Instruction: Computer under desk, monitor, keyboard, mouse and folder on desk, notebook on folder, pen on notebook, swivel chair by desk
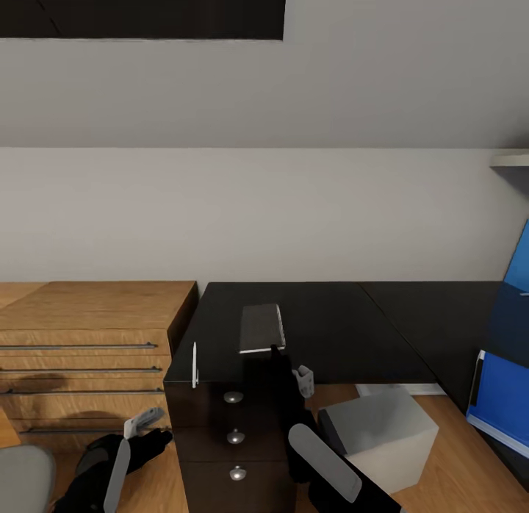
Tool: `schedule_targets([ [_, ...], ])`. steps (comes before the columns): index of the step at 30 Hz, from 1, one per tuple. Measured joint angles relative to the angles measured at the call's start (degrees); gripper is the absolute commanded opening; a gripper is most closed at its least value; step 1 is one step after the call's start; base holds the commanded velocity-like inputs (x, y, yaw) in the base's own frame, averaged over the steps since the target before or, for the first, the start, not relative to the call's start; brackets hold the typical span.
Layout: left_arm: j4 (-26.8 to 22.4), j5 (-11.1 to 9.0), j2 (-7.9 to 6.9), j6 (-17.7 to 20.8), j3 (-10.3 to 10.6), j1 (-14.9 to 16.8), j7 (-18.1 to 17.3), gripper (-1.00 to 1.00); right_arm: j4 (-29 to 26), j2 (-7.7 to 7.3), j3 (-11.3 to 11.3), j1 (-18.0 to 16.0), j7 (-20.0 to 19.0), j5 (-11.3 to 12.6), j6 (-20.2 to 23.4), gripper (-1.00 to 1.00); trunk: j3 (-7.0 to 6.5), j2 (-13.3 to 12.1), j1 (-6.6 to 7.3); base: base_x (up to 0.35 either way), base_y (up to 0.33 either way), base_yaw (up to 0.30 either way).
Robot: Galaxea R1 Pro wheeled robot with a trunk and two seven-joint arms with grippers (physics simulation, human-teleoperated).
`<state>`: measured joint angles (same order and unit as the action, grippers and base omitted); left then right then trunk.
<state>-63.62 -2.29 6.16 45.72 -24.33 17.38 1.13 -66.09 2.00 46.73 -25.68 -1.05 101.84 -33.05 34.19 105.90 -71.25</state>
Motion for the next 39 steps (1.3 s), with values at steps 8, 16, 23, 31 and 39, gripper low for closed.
schedule_targets([
  [8, -2.58, -0.02, -0.66, -0.02, -0.04, -0.11, -0.01, 1.00, 0.28, -1.24, -0.20, 0.00, -0.01, -0.32, -0.05, -1.00, -1.44, -3.21, 1.76, 0.000, 0.000, 0.000],
  [16, -2.87, 0.04, -0.71, -0.02, -0.06, -0.12, -0.02, 1.00, -0.26, -1.29, -0.21, 0.00, -0.01, -0.35, -0.06, -1.00, -2.87, -6.42, 3.52, 0.000, 0.000, 0.000],
  [23, 7.30, 0.36, -0.93, -7.50, -0.05, -0.14, 0.07, 1.00, -3.48, -2.82, -0.26, 0.03, -0.04, -0.90, -0.09, -1.00, -4.12, -9.22, 5.06, 0.000, 0.000, 0.000],
  [31, 15.73, 0.52, -0.95, -13.60, 0.31, -0.11, 0.13, 1.00, -6.24, -4.81, -0.19, 0.10, -0.01, -0.35, -0.12, -1.00, -5.57, -12.44, 6.81, 0.000, 0.000, 0.000],
  [39, 16.96, 1.61, -0.95, -14.32, 0.41, -0.11, 0.09, 1.00, -6.87, -5.26, -0.18, 0.17, -0.01, -0.34, -0.13, -1.00, -7.00, -15.65, 8.57, 0.000, 0.000, 0.000],
])
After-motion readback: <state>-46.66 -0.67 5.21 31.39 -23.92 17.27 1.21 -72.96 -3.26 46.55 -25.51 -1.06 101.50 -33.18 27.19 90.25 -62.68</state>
